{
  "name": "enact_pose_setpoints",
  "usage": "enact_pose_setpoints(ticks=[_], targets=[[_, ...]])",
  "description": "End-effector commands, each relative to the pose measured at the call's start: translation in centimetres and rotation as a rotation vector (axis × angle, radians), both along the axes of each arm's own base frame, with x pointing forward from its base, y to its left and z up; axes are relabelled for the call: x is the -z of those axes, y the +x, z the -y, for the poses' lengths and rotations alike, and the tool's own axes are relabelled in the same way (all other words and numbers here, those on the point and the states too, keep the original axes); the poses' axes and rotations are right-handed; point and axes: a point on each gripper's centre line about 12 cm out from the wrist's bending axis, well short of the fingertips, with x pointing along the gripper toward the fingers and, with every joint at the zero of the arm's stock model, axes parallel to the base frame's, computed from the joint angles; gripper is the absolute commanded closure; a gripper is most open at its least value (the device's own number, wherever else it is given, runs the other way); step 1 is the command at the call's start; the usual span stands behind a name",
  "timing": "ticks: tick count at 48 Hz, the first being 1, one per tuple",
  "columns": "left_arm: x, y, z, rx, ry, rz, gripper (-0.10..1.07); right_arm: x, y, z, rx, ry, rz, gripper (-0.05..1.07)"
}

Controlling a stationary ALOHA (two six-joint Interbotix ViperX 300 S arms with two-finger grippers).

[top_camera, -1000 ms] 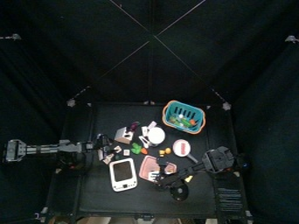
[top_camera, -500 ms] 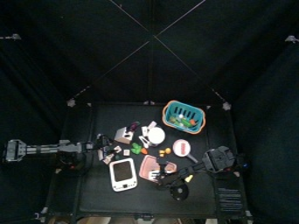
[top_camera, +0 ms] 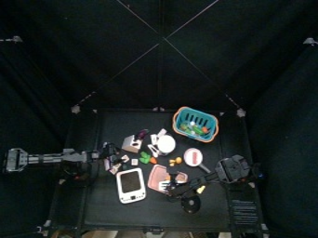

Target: Grab squash half

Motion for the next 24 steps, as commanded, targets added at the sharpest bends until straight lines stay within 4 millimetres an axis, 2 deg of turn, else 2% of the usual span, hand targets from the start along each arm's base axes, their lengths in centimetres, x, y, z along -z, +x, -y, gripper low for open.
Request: enact_pose_setpoints(ticks=[1,17,24], targets=[[-0.4,0.2,0.0,0.000,0.000,0.013,0.11,-2.4,0.7,0.3,0.008,0.009,0.060,0.34],[-0.4,0.2,0.0,0.000,0.000,0.013,0.11,-3.6,1.3,0.4,0.007,-0.021,0.070,0.34],[-0.4,0.2,0.0,0.000,0.000,0.013,0.11,-5.1,1.7,0.2,0.007,-0.038,0.102,0.35]])
